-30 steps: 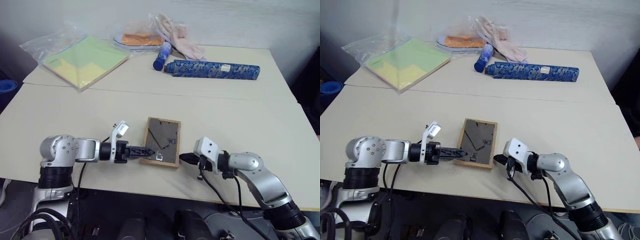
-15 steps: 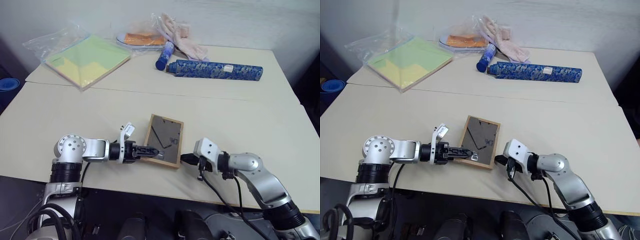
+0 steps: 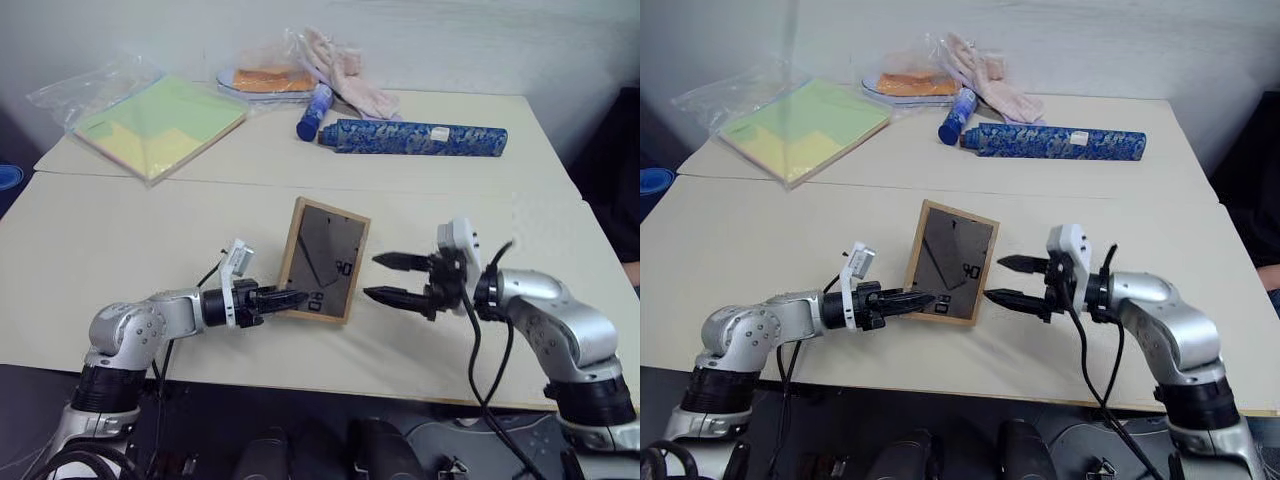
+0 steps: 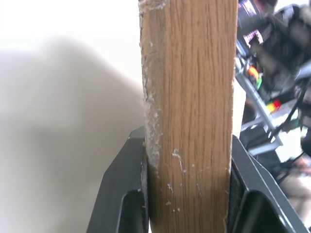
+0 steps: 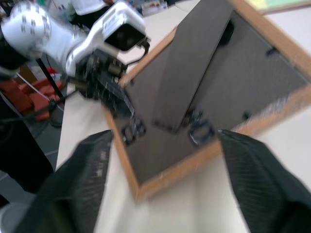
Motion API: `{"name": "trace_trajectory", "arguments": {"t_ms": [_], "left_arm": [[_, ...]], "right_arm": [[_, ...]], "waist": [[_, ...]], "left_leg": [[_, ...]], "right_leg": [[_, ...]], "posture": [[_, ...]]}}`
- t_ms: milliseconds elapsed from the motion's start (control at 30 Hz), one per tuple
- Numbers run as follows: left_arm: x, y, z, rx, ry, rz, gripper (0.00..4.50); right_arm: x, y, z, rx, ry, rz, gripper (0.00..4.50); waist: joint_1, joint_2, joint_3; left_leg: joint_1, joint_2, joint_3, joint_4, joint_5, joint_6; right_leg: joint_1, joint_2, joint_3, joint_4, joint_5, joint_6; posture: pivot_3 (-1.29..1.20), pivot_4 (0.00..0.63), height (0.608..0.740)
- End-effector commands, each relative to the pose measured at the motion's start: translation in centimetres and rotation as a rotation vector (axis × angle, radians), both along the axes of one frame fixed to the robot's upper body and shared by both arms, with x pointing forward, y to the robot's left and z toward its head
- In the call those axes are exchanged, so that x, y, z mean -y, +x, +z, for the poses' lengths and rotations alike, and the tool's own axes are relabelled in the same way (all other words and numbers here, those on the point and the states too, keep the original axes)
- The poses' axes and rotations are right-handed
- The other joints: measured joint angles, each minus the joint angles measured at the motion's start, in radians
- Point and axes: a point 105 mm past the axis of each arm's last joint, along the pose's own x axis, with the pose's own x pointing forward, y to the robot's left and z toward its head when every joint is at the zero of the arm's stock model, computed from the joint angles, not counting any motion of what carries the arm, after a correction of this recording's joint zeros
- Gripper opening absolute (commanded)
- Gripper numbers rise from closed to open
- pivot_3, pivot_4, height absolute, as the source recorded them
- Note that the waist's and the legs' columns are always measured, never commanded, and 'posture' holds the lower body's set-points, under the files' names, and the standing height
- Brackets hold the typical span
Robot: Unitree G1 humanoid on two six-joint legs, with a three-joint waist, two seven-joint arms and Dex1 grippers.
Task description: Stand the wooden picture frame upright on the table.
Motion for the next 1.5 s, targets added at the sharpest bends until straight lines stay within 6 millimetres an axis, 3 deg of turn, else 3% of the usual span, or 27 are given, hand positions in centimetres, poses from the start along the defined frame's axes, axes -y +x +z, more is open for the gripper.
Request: {"name": "trace_trajectory", "arguments": {"t_ms": [33,167,367,500,700,933,1100,1233,1400,1500], "left_arm": [[-0.2,0.0,-0.1,0.054,0.05,0.001,1.27],[-0.1,-0.5,-0.2,0.072,0.061,-0.026,1.27],[0.0,-0.2,-0.1,0.066,0.058,-0.01,1.27],[-0.4,0.5,0.4,-0.081,-0.025,0.052,1.27],[-0.5,-0.1,1.7,-0.216,-0.129,0.015,1.27],[-0.6,0.1,3.6,-0.371,-0.24,-0.038,1.27],[-1.0,0.5,3.2,-0.511,-0.239,-0.057,1.27],[-0.6,0.1,4.4,-0.568,-0.288,-0.137,1.27],[-0.3,0.0,5.8,-0.605,-0.321,-0.197,1.27],[-0.2,-0.4,6.2,-0.625,-0.308,-0.228,1.27]], "right_arm": [[-1.5,0.6,0.6,0.011,-0.012,0.02,4.44],[-2.8,1.6,0.6,0.015,-0.01,0.023,4.44],[-5.7,-1.2,1.3,0.009,0.039,0.224,4.44],[-5.2,-2.4,1.6,0.034,0.024,0.285,4.44],[-2.7,-2.5,1.4,0.123,-0.051,0.284,4.44],[1.0,-1.4,2.9,0.465,-0.052,0.155,4.44],[2.8,-2.0,1.8,0.805,-0.227,0.184,4.44],[2.0,-0.5,0.8,1.082,-0.339,0.151,4.44],[0.2,0.4,-1.1,1.218,-0.387,0.172,4.44],[-0.3,1.4,-1.3,1.271,-0.382,0.115,4.44]], "waist": [[0.0,0.0,0.0],[0.001,0.0,0.0],[-0.002,0.0,0.0],[0.003,0.0,0.0],[0.001,0.0,0.0],[0.002,-0.001,0.0],[0.0,-0.001,0.001],[-0.004,-0.002,0.001],[-0.014,-0.002,0.001],[-0.023,-0.002,0.001]], "left_leg": [[-0.001,0.0,0.0,0.0,0.0,0.0],[-0.002,0.0,-0.001,0.0,-0.001,0.002],[-0.002,0.0,-0.001,0.0,-0.001,0.002],[-0.004,0.0,-0.003,0.001,-0.002,0.003],[-0.008,-0.001,-0.005,0.001,-0.002,0.004],[-0.012,-0.001,-0.007,0.003,-0.001,0.002],[-0.012,-0.002,-0.007,0.003,-0.001,0.002],[-0.012,-0.002,-0.007,0.004,0.0,0.002],[-0.011,-0.001,-0.008,0.003,0.001,0.0],[-0.012,-0.002,-0.009,0.004,0.002,0.0]], "right_leg": [[-0.001,0.0,0.0,0.0,0.0,0.0],[-0.001,-0.001,0.0,0.002,0.0,0.0],[-0.001,-0.001,0.0,0.003,0.0,0.0],[-0.001,-0.002,0.0,0.003,0.0,0.0],[-0.004,-0.002,-0.001,0.002,0.0,0.0],[-0.006,-0.001,-0.003,0.002,0.0,0.001],[-0.006,-0.001,-0.004,0.002,0.001,0.001],[-0.006,-0.002,-0.004,0.003,0.001,0.002],[-0.006,-0.001,-0.004,0.003,0.001,0.001],[-0.006,-0.002,-0.004,0.003,0.001,0.001]], "posture": [[0.0,0.15,0.74],[0.0,0.15,0.74],[0.0,0.15,0.74],[0.0,0.15,0.74],[0.0,0.15,0.74],[0.0,0.15,0.74],[0.0,0.15,0.74],[0.0,0.15,0.74],[0.0,0.15,0.74],[0.0,0.15,0.74]]}}
